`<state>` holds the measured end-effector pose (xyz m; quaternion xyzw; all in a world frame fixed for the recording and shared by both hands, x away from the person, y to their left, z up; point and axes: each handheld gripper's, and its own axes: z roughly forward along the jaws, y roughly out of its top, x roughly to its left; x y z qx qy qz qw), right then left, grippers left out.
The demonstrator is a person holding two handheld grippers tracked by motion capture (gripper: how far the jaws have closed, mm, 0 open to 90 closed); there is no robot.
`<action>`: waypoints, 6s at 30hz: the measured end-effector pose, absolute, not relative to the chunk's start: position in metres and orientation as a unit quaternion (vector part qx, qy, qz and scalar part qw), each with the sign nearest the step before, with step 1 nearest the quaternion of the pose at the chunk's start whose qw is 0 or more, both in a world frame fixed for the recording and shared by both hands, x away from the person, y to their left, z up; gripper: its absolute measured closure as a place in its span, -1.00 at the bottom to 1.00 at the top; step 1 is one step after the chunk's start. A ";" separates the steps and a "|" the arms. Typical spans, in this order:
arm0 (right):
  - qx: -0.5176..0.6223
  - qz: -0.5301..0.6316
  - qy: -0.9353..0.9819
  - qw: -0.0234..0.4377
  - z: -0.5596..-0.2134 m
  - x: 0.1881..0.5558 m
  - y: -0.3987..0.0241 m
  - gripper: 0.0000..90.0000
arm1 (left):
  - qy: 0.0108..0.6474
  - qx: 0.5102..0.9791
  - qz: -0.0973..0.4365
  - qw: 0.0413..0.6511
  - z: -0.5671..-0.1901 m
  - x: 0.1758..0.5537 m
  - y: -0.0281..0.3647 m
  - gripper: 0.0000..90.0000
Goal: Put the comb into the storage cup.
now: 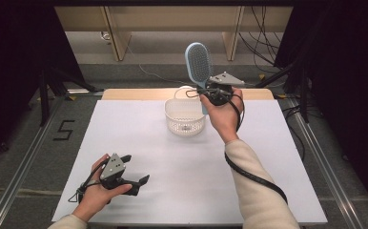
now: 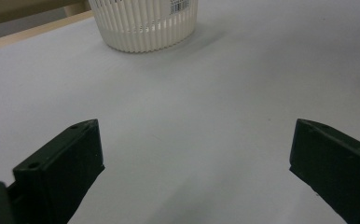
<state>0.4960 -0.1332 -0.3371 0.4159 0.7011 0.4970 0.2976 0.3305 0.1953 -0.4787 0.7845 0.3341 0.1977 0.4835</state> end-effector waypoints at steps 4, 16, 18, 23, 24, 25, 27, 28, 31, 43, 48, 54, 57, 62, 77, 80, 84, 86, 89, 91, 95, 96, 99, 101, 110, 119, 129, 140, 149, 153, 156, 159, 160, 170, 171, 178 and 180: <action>0.416 0.497 0.701 0.297 -0.337 0.498 -0.132 0.57 | 0.334 0.785 0.198 0.483 -0.479 0.331 0.195 -0.95; 0.408 0.496 0.706 0.298 -0.338 0.504 -0.124 0.57 | 0.333 0.785 0.196 0.484 -0.479 0.330 0.195 -0.95; 0.408 0.496 0.707 0.297 -0.338 0.505 -0.123 0.57 | 0.333 0.785 0.196 0.485 -0.479 0.330 0.195 -0.95; 0.408 0.495 0.708 0.295 -0.339 0.506 -0.120 0.57 | 0.334 0.785 0.194 0.485 -0.479 0.330 0.195 -0.95; 0.406 0.495 0.709 0.296 -0.339 0.507 -0.119 0.57 | 0.334 0.785 0.194 0.484 -0.479 0.330 0.195 -0.95; 0.405 0.495 0.709 0.296 -0.339 0.507 -0.119 0.57 | 0.333 0.785 0.195 0.484 -0.479 0.330 0.195 -0.95; 0.406 0.496 0.708 0.295 -0.339 0.507 -0.118 0.57 | 0.333 0.785 0.195 0.485 -0.479 0.330 0.195 -0.95; 0.406 0.495 0.709 0.296 -0.339 0.507 -0.118 0.57 | 0.332 0.785 0.196 0.485 -0.479 0.330 0.195 -0.95; 0.405 0.495 0.710 0.296 -0.340 0.508 -0.117 0.57 | 0.332 0.785 0.196 0.484 -0.479 0.330 0.195 -0.95; 0.403 0.494 0.713 0.292 -0.342 0.512 -0.112 0.57 | 0.332 0.785 0.196 0.485 -0.479 0.330 0.195 -0.95; 0.399 0.494 0.716 0.291 -0.342 0.514 -0.111 0.57 | 0.331 0.785 0.195 0.485 -0.479 0.330 0.195 -0.95; 0.398 0.493 0.717 0.290 -0.343 0.515 -0.109 0.57 | 0.330 0.786 0.197 0.485 -0.478 0.330 0.195 -0.95; 0.396 0.493 0.718 0.291 -0.343 0.516 -0.108 0.57 | 0.331 0.785 0.197 0.485 -0.478 0.330 0.195 -0.95; 0.394 0.493 0.719 0.290 -0.344 0.516 -0.108 0.57 | 0.330 0.786 0.197 0.485 -0.478 0.330 0.195 -0.95; 0.394 0.488 0.723 0.290 -0.348 0.520 -0.105 0.57 | 0.331 0.785 0.196 0.485 -0.479 0.330 0.195 -0.95; 0.395 0.487 0.722 0.291 -0.349 0.520 -0.105 0.57 | 0.331 0.785 0.196 0.485 -0.479 0.330 0.195 -0.95; 0.397 0.485 0.723 0.292 -0.350 0.521 -0.105 0.57 | 0.330 0.785 0.197 0.485 -0.479 0.330 0.195 -0.95; 0.398 0.484 0.723 0.292 -0.350 0.522 -0.105 0.57 | 0.330 0.785 0.197 0.485 -0.479 0.330 0.195 -0.95; 0.398 0.483 0.723 0.291 -0.351 0.522 -0.105 0.57 | 0.331 0.785 0.197 0.485 -0.479 0.331 0.195 -0.95; 0.398 0.483 0.723 0.292 -0.351 0.523 -0.104 0.57 | 0.331 0.785 0.197 0.485 -0.479 0.331 0.195 -0.95; 0.397 0.482 0.724 0.295 -0.352 0.523 -0.104 0.57 | 0.331 0.785 0.196 0.485 -0.478 0.330 0.195 -0.95; 0.397 0.482 0.723 0.295 -0.352 0.523 -0.104 0.57 | 0.331 0.785 0.196 0.485 -0.478 0.330 0.195 -0.95; 0.398 0.481 0.723 0.295 -0.353 0.524 -0.103 0.57 | 0.331 0.785 0.197 0.485 -0.479 0.330 0.195 -0.95; 0.397 0.480 0.724 0.296 -0.354 0.524 -0.103 0.57 | 0.331 0.785 0.197 0.485 -0.479 0.330 0.195 -0.95; 0.397 0.478 0.725 0.297 -0.356 0.526 -0.103 0.57 | 0.330 0.786 0.196 0.485 -0.478 0.330 0.195 -0.95; 0.395 0.478 0.725 0.300 -0.358 0.527 -0.101 0.57 | 0.330 0.786 0.196 0.485 -0.478 0.330 0.195 -0.95; 0.395 0.476 0.727 0.298 -0.362 0.529 -0.100 0.57 | 0.330 0.785 0.196 0.486 -0.478 0.330 0.196 -0.95; 0.392 0.473 0.730 0.300 -0.365 0.530 -0.099 0.57 | 0.331 0.785 0.195 0.486 -0.479 0.330 0.195 -0.94; 0.389 0.473 0.732 0.300 -0.368 0.532 -0.097 0.57 | 0.331 0.785 0.194 0.486 -0.479 0.330 0.195 -0.94; 0.387 0.471 0.734 0.299 -0.369 0.532 -0.096 0.57 | 0.331 0.785 0.194 0.486 -0.479 0.330 0.195 -0.94; 0.388 0.471 0.734 0.299 -0.371 0.533 -0.096 0.57 | 0.330 0.785 0.194 0.487 -0.479 0.330 0.195 -0.94; 0.386 0.469 0.737 0.298 -0.372 0.533 -0.096 0.56 | 0.330 0.785 0.194 0.487 -0.479 0.330 0.195 -0.94; 0.387 0.470 0.735 0.297 -0.373 0.534 -0.096 0.57 | 0.331 0.785 0.194 0.486 -0.479 0.330 0.195 -0.94; 0.386 0.466 0.739 0.296 -0.377 0.534 -0.094 0.56 | 0.330 0.785 0.194 0.486 -0.479 0.330 0.195 -0.94; 0.386 0.466 0.739 0.296 -0.378 0.534 -0.094 0.56 | 0.330 0.785 0.194 0.486 -0.479 0.330 0.195 -0.94; 0.385 0.461 0.743 0.295 -0.382 0.535 -0.095 0.56 | 0.330 0.785 0.194 0.487 -0.479 0.330 0.195 -0.94; 0.385 0.460 0.744 0.294 -0.383 0.535 -0.095 0.56 | 0.330 0.785 0.194 0.486 -0.479 0.330 0.195 -0.94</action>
